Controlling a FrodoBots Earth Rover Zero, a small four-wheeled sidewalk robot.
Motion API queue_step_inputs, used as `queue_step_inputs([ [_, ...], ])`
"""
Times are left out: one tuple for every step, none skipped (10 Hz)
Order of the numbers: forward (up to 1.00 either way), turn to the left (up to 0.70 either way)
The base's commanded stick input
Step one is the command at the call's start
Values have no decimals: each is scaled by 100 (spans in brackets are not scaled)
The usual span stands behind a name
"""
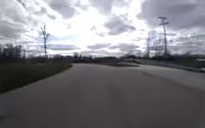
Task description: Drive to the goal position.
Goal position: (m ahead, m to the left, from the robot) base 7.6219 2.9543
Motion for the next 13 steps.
queue_step_inputs([
  [99, 0],
  [99, 0],
  [98, 0],
  [99, 0],
  [99, 0],
  [99, 0],
  [99, 0],
  [99, 0],
  [99, 0],
  [99, 0],
  [99, 0],
  [99, 0],
  [98, 3],
])
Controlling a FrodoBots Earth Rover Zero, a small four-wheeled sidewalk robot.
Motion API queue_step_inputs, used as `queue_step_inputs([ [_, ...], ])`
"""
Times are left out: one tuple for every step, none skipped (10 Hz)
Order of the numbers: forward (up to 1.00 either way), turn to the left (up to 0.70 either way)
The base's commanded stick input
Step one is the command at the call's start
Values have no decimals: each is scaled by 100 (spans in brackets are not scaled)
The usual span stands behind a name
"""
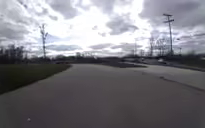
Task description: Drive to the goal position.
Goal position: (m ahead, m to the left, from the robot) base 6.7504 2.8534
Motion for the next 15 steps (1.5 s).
queue_step_inputs([
  [99, 5],
  [99, 7],
  [98, 7],
  [99, 7],
  [99, 6],
  [99, 4],
  [99, 3],
  [99, 4],
  [99, 3],
  [99, 4],
  [99, 3],
  [99, 1],
  [99, 0],
  [99, 0],
  [99, 0],
])
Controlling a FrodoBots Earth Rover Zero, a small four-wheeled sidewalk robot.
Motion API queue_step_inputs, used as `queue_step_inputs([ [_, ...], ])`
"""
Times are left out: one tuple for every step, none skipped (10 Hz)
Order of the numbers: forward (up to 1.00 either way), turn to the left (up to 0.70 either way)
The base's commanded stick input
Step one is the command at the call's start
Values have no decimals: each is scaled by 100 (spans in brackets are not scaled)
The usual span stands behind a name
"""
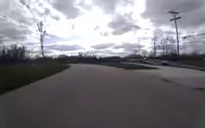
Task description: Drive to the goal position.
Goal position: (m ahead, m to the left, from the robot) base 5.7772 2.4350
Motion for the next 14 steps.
queue_step_inputs([
  [99, 0],
  [99, 0],
  [99, 0],
  [99, 0],
  [99, 0],
  [99, 0],
  [99, 0],
  [99, 0],
  [99, 0],
  [99, 0],
  [99, 0],
  [99, 0],
  [99, 0],
  [99, 0],
])
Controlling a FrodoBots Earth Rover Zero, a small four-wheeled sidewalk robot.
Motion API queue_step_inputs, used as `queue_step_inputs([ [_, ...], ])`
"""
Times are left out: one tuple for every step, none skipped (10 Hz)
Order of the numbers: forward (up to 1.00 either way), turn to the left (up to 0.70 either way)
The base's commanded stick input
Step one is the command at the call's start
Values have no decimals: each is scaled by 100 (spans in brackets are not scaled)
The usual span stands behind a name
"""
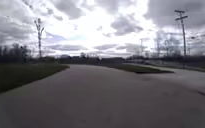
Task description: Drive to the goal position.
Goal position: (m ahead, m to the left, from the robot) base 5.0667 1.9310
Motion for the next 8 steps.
queue_step_inputs([
  [99, 0],
  [99, 0],
  [99, 0],
  [99, 0],
  [99, 0],
  [99, 0],
  [99, 0],
  [99, 0],
])
